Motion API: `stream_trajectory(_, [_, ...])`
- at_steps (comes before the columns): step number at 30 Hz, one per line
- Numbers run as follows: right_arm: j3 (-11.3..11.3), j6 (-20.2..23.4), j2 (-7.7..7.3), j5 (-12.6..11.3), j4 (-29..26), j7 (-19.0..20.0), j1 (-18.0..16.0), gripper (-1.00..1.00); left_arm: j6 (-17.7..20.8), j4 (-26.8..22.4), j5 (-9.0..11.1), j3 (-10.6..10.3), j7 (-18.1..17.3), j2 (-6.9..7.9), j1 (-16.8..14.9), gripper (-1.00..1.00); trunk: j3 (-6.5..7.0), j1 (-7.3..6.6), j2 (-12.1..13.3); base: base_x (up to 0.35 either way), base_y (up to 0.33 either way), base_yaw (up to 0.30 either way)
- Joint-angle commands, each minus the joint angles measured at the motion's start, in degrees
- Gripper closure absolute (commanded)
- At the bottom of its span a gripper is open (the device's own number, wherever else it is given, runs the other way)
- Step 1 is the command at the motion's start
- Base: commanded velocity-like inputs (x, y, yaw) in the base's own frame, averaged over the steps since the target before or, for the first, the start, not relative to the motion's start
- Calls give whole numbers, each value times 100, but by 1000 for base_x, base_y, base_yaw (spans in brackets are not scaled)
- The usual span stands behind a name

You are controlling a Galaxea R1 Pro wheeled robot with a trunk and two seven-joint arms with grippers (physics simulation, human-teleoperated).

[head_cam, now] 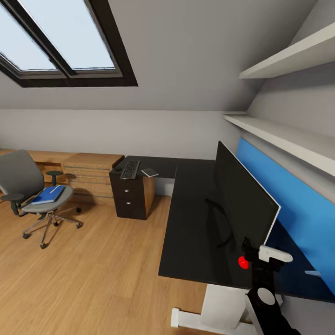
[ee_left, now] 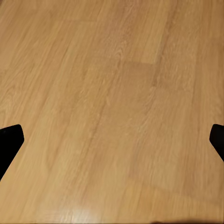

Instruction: In the bedroom, organize the workspace by keeping the computer under the desk, ensuring the monitor is on the desk, placing the keyboard on the desk next to the monitor, placing the mouse on the desk next to the keyboard, moving the folder from the swivel chair onto the desk next to the mouse, stacking the notebook on top of the folder with the pen on top of the notebook, and positioning the swivel chair next to the desk.

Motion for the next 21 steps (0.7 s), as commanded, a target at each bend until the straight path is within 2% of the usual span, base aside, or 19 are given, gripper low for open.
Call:
stream_trajectory(1, [6, -15, -13, 35, 47, -18, -6, -100, -15, 4, 43, -50, 23, -2, -4, -100, -7, 2, -5, 64, 0, 0])
stream_trajectory(2, [7, -19, -15, 35, 57, -10, -5, -100, -15, 4, 43, -51, 23, -2, -4, -100, -7, 2, -5, 51, 0, 0])
stream_trajectory(3, [9, -122, -23, 39, 100, 335, -5, -100, -15, 4, 43, -54, 23, -2, -4, -100, -7, 2, -5, 5, 0, 0])
stream_trajectory(12, [18, -201, -24, 145, 224, 760, -4, -100, -15, 4, 43, -47, 23, -2, -4, -100, -7, 2, -5, -1, 2, 0])
stream_trajectory(21, [19, -201, -24, 180, 266, 792, -6, -100, -15, 4, 43, -50, 23, -2, -4, -100, -7, 2, -5, -88, 77, 0])
